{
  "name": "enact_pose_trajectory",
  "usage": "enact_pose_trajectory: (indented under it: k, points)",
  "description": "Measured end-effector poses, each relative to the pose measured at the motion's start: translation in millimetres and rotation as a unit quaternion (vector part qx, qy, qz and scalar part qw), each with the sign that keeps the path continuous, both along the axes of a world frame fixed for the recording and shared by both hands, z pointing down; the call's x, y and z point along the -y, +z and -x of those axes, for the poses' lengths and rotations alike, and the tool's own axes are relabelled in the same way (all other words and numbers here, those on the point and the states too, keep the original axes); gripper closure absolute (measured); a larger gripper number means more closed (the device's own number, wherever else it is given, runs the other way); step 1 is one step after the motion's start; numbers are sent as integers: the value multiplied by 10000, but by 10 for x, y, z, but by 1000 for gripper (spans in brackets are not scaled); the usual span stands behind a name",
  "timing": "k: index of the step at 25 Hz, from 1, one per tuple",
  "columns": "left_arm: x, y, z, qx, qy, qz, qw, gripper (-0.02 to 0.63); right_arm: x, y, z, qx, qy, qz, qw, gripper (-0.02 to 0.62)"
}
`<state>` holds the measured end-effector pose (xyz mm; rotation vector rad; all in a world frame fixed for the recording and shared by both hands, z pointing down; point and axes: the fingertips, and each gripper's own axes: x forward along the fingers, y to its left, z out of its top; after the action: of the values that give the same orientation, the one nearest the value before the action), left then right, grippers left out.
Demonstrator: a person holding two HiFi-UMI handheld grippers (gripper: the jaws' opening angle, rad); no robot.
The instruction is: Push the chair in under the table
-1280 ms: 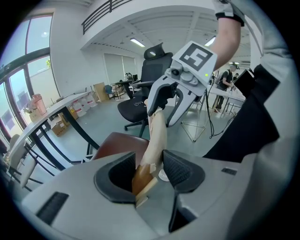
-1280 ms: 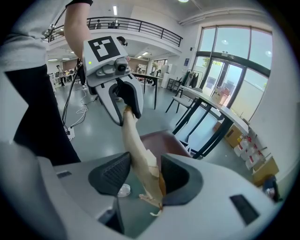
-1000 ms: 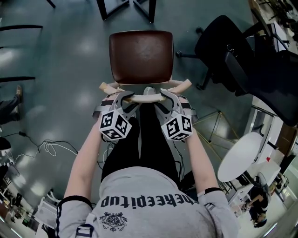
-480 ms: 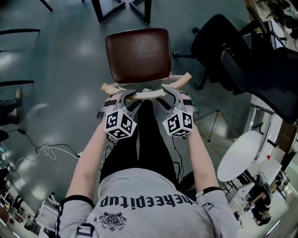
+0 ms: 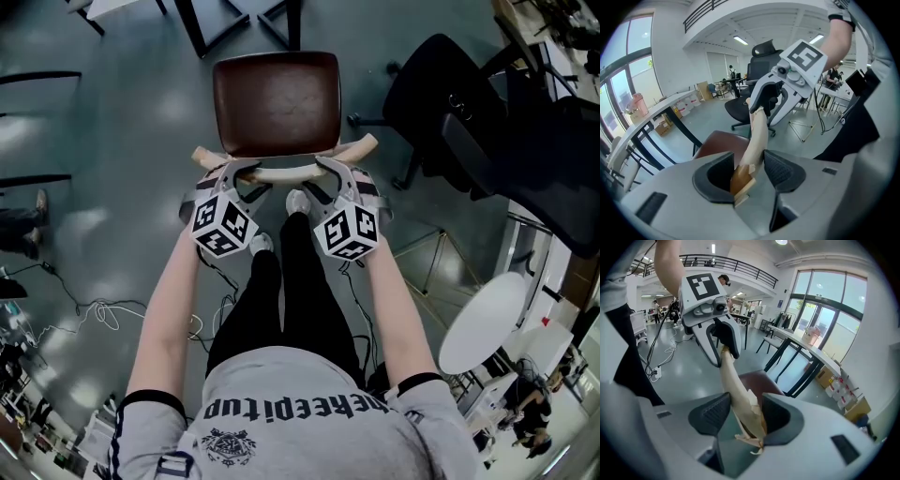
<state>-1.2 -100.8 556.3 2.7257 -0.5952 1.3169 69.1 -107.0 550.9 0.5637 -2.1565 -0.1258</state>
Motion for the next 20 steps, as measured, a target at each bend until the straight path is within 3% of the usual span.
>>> enact_pose_trajectory:
  k: [20]
  points:
    - [821,-14,32,98,-68,-53,9999,390,813,-31,41,97,-126,24,9999,379]
